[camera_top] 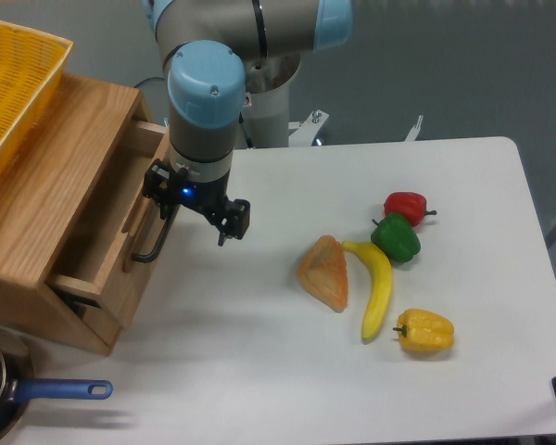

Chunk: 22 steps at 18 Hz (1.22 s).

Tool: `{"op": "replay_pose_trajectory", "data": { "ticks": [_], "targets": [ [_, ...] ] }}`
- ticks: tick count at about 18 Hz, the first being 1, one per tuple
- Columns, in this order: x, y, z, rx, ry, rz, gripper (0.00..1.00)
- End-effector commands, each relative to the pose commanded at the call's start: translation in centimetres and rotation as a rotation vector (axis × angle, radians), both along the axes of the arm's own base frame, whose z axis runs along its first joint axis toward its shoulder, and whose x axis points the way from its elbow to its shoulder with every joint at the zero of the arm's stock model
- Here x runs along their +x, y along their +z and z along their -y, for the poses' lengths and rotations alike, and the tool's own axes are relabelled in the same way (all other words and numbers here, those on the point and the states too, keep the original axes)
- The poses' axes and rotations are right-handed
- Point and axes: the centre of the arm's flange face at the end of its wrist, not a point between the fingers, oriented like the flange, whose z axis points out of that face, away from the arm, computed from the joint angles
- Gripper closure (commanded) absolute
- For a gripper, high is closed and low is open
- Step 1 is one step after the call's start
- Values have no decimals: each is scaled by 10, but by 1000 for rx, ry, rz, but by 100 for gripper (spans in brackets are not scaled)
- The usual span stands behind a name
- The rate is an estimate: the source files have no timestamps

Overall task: Slide open the top drawer
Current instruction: 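Pull the handle outward, sliding the wooden drawer open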

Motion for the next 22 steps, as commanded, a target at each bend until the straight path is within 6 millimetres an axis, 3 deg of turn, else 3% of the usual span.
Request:
{"op": "replay_pose_trajectory", "data": {
  "ticks": [22],
  "targets": [
    [-38,-2,21,6,-32,-14,0]
  ]
}}
